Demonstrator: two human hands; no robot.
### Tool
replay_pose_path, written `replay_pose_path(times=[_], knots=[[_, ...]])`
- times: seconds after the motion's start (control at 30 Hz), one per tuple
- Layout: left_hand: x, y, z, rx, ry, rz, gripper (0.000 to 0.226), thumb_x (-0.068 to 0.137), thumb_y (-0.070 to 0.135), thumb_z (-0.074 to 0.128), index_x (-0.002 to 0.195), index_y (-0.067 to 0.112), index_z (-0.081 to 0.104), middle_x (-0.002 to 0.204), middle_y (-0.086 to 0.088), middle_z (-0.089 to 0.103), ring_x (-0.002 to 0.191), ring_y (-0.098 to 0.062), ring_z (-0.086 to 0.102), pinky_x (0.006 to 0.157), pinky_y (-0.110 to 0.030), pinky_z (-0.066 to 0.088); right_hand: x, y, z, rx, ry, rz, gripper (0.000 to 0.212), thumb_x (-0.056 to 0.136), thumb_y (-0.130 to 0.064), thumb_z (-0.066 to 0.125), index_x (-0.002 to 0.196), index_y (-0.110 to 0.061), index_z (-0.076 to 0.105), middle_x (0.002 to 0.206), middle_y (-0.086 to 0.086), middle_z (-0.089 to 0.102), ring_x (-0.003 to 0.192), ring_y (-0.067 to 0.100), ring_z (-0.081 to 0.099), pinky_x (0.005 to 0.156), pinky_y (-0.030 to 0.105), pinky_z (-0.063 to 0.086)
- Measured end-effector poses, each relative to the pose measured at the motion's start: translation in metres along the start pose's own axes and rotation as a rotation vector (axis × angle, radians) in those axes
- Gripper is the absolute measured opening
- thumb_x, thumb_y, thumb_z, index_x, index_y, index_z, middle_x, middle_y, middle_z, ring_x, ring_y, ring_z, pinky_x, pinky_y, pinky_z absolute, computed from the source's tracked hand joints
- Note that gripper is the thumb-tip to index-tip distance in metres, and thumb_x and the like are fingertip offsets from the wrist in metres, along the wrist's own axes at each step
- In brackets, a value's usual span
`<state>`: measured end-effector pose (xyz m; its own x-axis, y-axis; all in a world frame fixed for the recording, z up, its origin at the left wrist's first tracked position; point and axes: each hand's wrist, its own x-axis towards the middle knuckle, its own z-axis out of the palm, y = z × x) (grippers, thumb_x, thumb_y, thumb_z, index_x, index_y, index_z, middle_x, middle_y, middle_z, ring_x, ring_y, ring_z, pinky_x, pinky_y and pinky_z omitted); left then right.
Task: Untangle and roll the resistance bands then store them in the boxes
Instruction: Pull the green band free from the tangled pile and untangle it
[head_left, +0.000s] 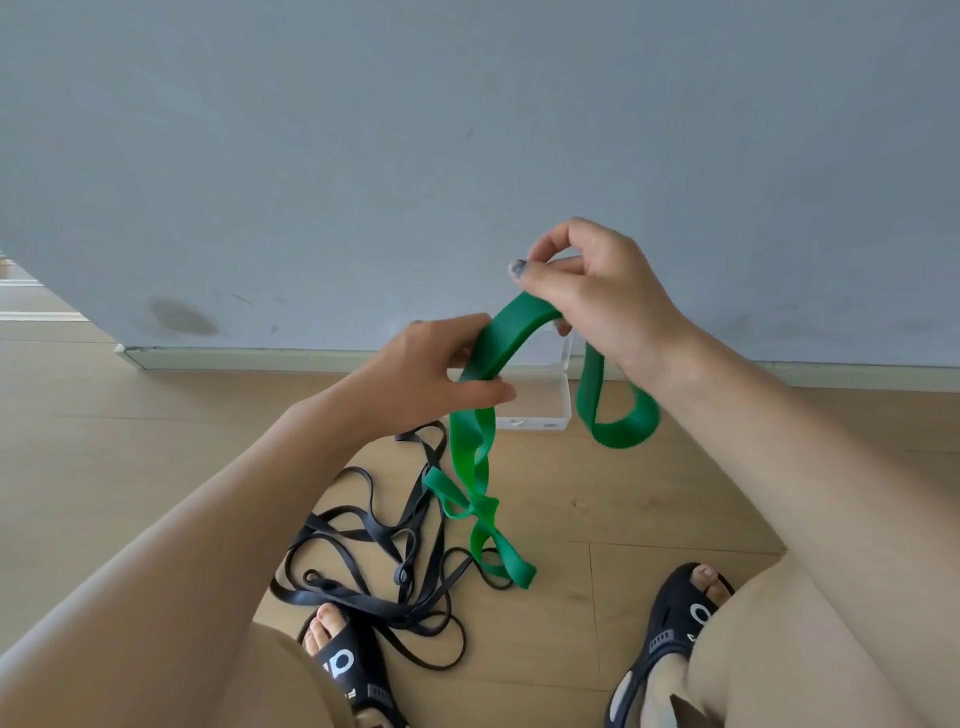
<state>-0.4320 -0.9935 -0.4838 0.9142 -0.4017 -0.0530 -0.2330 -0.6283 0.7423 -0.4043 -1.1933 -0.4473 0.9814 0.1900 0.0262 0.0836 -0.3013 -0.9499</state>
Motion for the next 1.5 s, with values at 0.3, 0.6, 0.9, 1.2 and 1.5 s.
replay_pose_path(times=[0.3,0.6,0.9,1.2,1.5], knots=[[-0.004,0.014,-0.010,-0.028,0.090,0.040,0.037,0.082,0.045,0.081,0.081,0.014,0.060,0.065,-0.010,0.049,0.061,-0.023,0.046,0.061,-0.035,0.037,-0.002,0.006,-0.017,-0.280,-0.235,0.044,0.039,0.106,-0.048,0.051,0.090,-0.016,0.068,0.078,0.000,0.076,0.068,0.017,0.065,0.071,0.034,0.052],[-0.008,0.011,-0.005,0.046,0.033,0.010,0.037,0.078,0.037,0.085,0.102,0.027,0.059,0.082,0.010,0.068,0.079,-0.008,0.064,0.079,-0.030,0.054,-0.011,0.005,0.011,-0.122,-0.231,-0.041,0.015,0.096,-0.029,0.073,0.107,-0.020,0.068,0.056,-0.006,0.050,0.054,0.009,0.045,0.059,0.024,0.039],[0.000,0.006,-0.003,0.101,-0.050,-0.044,0.019,0.089,0.032,0.075,0.096,0.024,0.060,0.085,0.005,0.070,0.081,-0.015,0.067,0.083,-0.042,0.054,-0.002,-0.006,0.005,0.117,-0.089,0.000,0.007,0.093,-0.013,0.074,0.095,-0.013,0.067,0.070,0.014,0.056,0.056,0.011,0.050,0.053,0.017,0.041],[-0.014,0.001,-0.017,-0.134,0.025,0.050,0.034,0.091,0.023,0.072,0.119,0.016,0.054,0.115,0.001,0.072,0.111,-0.013,0.071,0.103,-0.033,0.055,0.003,0.001,-0.015,0.003,0.001,0.069,0.011,0.091,-0.018,0.076,0.083,-0.016,0.069,0.066,-0.006,0.066,0.055,0.001,0.054,0.053,0.013,0.041],[-0.011,0.001,-0.015,0.022,-0.027,0.052,0.034,0.086,0.013,0.071,0.112,0.022,0.052,0.107,0.005,0.073,0.100,-0.015,0.071,0.095,-0.039,0.058,-0.001,-0.004,-0.009,-0.005,0.016,0.039,0.011,0.089,-0.016,0.077,0.083,-0.013,0.068,0.075,0.018,0.070,0.062,0.007,0.057,0.055,0.012,0.044]])
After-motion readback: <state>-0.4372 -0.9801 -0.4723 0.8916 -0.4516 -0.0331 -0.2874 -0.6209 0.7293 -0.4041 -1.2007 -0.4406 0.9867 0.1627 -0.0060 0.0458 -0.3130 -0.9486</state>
